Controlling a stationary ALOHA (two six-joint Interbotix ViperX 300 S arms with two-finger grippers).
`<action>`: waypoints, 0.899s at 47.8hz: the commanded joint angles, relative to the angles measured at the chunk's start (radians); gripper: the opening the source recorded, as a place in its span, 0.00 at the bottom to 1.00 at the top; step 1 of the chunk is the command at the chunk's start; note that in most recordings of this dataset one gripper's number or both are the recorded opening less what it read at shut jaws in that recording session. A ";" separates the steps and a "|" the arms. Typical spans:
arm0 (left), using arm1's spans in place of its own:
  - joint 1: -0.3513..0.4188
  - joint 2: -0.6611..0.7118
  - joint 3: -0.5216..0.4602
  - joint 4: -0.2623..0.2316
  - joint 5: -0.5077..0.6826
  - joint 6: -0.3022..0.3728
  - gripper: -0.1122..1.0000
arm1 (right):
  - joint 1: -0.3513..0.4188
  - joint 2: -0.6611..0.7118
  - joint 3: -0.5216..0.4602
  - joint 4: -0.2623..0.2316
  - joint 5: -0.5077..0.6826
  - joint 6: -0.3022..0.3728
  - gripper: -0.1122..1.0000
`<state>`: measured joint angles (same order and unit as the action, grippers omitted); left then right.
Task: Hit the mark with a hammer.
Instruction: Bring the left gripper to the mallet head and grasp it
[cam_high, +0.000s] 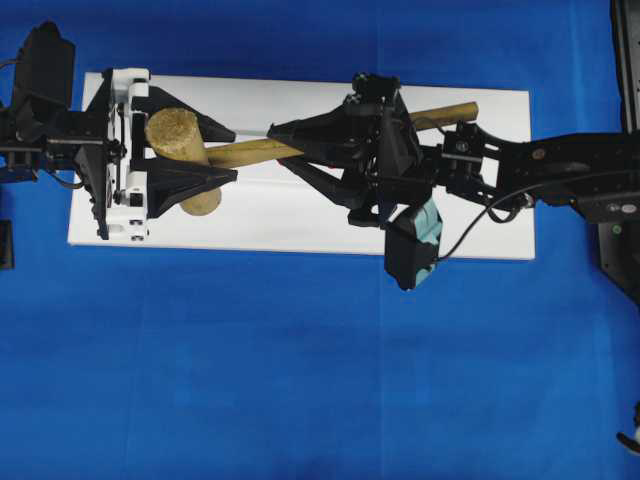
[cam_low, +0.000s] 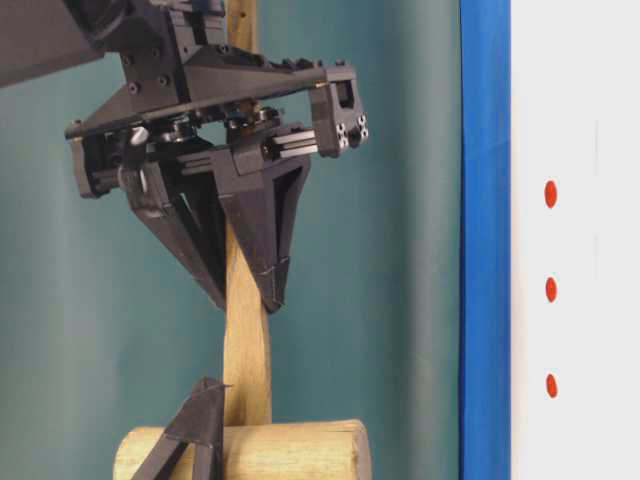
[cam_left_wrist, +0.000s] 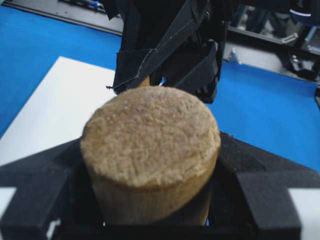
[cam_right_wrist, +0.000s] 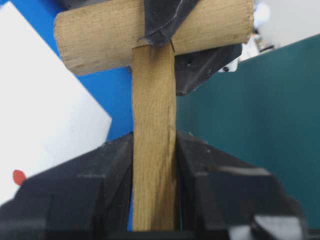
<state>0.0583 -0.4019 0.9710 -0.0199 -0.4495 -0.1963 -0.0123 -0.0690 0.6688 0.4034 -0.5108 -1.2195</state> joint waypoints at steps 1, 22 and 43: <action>0.003 -0.014 -0.012 0.003 -0.006 0.009 0.49 | -0.008 -0.034 -0.028 0.021 0.026 0.009 0.19; 0.003 -0.018 -0.008 0.003 -0.005 0.014 0.49 | 0.008 -0.058 -0.017 0.074 0.067 0.009 0.98; 0.002 -0.012 -0.014 0.008 0.051 0.218 0.49 | 0.009 -0.170 -0.002 0.405 0.262 0.106 0.97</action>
<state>0.0598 -0.4034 0.9756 -0.0153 -0.3988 -0.0153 0.0015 -0.2071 0.6765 0.7455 -0.2623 -1.1259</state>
